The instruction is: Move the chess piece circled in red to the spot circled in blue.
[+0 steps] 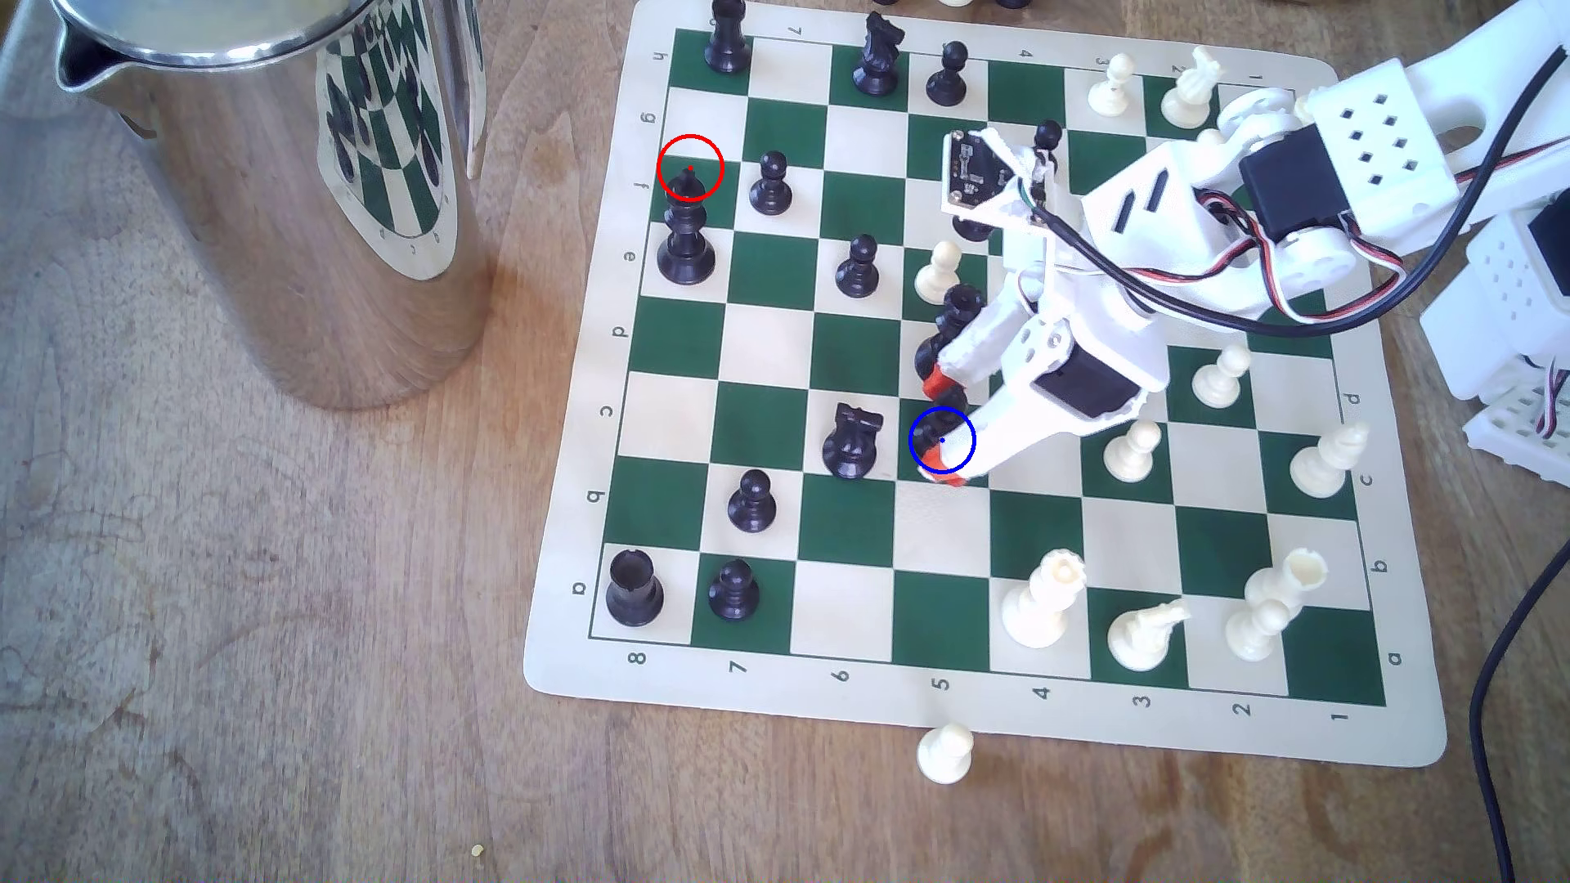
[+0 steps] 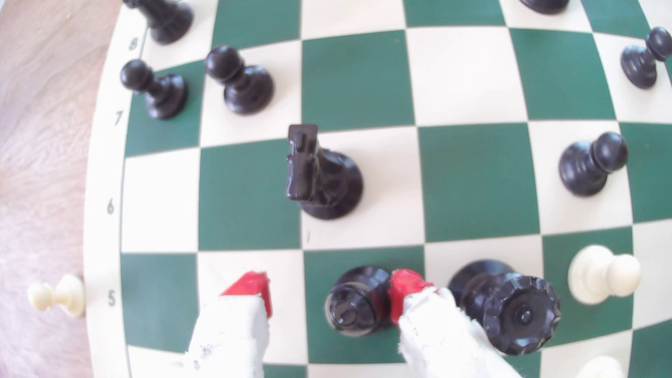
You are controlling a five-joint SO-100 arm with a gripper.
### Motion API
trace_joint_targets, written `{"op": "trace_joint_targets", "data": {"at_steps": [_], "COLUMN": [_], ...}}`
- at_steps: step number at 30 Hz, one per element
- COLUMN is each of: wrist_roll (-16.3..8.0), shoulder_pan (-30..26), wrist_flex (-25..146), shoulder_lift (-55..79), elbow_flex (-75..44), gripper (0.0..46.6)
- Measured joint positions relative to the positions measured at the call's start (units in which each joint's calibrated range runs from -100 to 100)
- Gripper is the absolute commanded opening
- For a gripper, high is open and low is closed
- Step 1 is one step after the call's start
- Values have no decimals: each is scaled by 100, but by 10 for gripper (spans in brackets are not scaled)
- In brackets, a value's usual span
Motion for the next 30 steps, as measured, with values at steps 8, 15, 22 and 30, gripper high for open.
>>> {"op": "trace_joint_targets", "data": {"at_steps": [8, 15, 22, 30], "wrist_roll": [112, 151, 220, 361], "shoulder_pan": [-88, -118, -310, -147], "wrist_flex": [462, 956, 2024, 3968], "shoulder_lift": [0, -67, -1181, -3318], "elbow_flex": [0, 0, 0, 18], "gripper": [182, 190, 187, 170]}}
